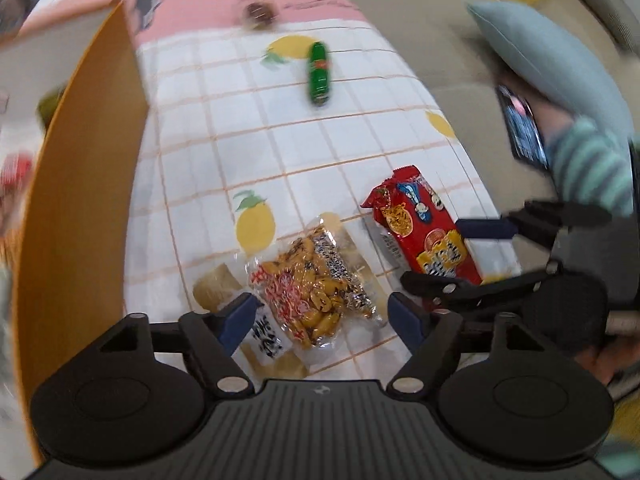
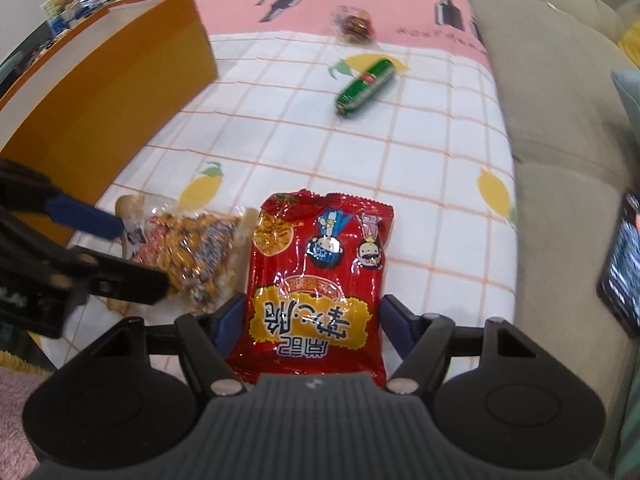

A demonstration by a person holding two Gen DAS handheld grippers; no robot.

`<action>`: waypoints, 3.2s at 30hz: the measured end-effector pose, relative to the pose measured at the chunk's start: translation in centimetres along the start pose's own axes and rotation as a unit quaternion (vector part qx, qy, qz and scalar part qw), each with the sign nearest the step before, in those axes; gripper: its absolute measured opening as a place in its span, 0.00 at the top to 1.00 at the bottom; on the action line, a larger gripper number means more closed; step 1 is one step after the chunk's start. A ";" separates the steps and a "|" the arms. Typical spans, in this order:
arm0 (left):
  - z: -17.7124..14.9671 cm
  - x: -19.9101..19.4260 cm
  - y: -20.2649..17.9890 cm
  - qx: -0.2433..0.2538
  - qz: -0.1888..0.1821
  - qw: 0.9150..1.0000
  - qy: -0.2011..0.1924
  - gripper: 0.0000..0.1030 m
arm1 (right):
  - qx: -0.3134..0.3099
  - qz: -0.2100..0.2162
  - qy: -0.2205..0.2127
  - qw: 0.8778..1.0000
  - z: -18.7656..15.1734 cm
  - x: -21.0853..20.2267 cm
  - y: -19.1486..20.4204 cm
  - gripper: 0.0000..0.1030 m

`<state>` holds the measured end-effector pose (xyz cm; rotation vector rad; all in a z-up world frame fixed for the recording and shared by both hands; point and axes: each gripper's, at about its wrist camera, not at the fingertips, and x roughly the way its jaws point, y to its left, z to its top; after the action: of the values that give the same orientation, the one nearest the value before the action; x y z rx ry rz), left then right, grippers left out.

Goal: Organize snacks
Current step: 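Reach the left tool to the golden nut packet while the right tool reaches the red cartoon bag, then close the left tool on the golden packet while the right tool grips the red cartoon bag, then lift both packets and carry them over the open box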

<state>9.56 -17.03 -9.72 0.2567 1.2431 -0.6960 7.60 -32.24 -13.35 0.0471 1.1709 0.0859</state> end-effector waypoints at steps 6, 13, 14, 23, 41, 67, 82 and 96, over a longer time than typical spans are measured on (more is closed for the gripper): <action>0.2 0.8 -2.9 0.185 0.058 0.981 0.018 0.11 | 0.007 0.002 0.003 1.000 -0.1 -0.1 0.0 0.32; 0.6 3.2 -4.7 0.364 0.063 0.927 0.067 0.11 | 0.006 0.008 0.000 1.000 0.0 0.1 -0.2 0.30; 0.9 3.6 -4.6 0.370 0.060 0.924 0.076 0.10 | 0.007 0.009 0.000 1.000 0.0 0.1 -0.2 0.30; 2.7 5.8 -3.5 0.313 0.002 0.943 0.116 0.09 | -0.018 0.005 -0.004 1.000 -0.1 0.5 0.3 0.28; -2.2 5.9 -3.3 0.180 0.029 0.981 0.069 0.14 | -0.006 0.013 0.002 1.000 0.0 1.1 -0.1 0.26; -4.1 -2.4 0.0 -0.009 0.045 0.997 -0.069 0.21 | 0.043 0.030 -0.028 0.998 0.7 -0.2 -0.8 0.33; -1.2 -10.8 3.1 -0.052 0.049 0.987 -0.147 0.20 | -0.008 0.063 -0.108 0.992 3.6 -4.7 3.4 0.33; -0.4 -15.0 10.8 -0.076 0.103 0.983 -0.135 0.20 | -0.173 0.091 -0.173 0.965 10.3 -8.4 13.0 0.33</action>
<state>13.58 -3.35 2.02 0.1556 0.9875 -0.4377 13.29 -19.95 -0.57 -0.1344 0.7860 0.4278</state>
